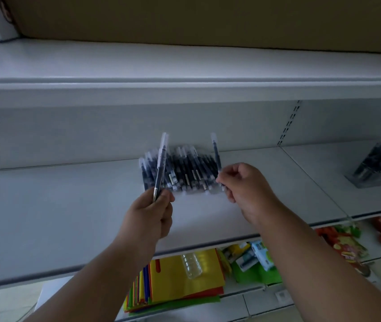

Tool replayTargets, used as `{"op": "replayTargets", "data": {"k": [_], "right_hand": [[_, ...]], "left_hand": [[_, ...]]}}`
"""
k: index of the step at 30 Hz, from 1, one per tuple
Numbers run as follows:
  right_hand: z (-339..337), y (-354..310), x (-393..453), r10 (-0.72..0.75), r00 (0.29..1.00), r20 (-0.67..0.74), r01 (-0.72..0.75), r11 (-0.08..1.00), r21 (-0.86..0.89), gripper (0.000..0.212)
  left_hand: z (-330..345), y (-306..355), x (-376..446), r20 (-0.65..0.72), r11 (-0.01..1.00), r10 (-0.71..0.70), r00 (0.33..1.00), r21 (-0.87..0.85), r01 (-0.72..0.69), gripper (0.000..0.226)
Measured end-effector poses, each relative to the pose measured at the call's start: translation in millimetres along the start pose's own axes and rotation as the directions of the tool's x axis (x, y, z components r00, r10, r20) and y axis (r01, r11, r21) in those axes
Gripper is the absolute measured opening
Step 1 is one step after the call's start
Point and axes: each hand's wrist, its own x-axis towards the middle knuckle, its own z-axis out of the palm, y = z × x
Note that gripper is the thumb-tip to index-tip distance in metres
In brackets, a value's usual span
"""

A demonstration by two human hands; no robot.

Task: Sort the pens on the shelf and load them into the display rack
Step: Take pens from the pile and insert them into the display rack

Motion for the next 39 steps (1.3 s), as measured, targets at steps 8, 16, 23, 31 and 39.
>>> {"op": "replayTargets", "data": {"k": [8,16,23,31,39], "right_hand": [[-95,-5,-53,-0.077,0.994,-0.083,0.094,0.968,0.234,0.028],[-260,31,-111,-0.098,0.950,-0.296,0.108,0.994,0.015,0.023],[-415,68,-145,-0.143,0.885,-0.443,0.111,0.989,-0.097,0.009],[-523,100,-114,-0.145,0.843,-0.518,0.083,0.986,-0.141,0.011],[-606,114,-51,-0.164,0.794,-0.585,0.015,0.968,-0.251,0.011]], "left_hand": [[97,-26,2,0.167,0.994,-0.087,0.982,-0.047,0.096,0.024],[257,-89,-34,0.343,0.992,-0.130,0.930,0.052,0.119,0.027],[406,-148,-82,0.451,0.982,-0.174,0.875,0.141,0.122,0.024],[515,-184,-67,0.460,0.973,-0.198,0.866,0.201,0.116,0.028],[623,-193,-13,0.542,0.974,-0.170,0.823,0.220,0.057,0.030]]}}
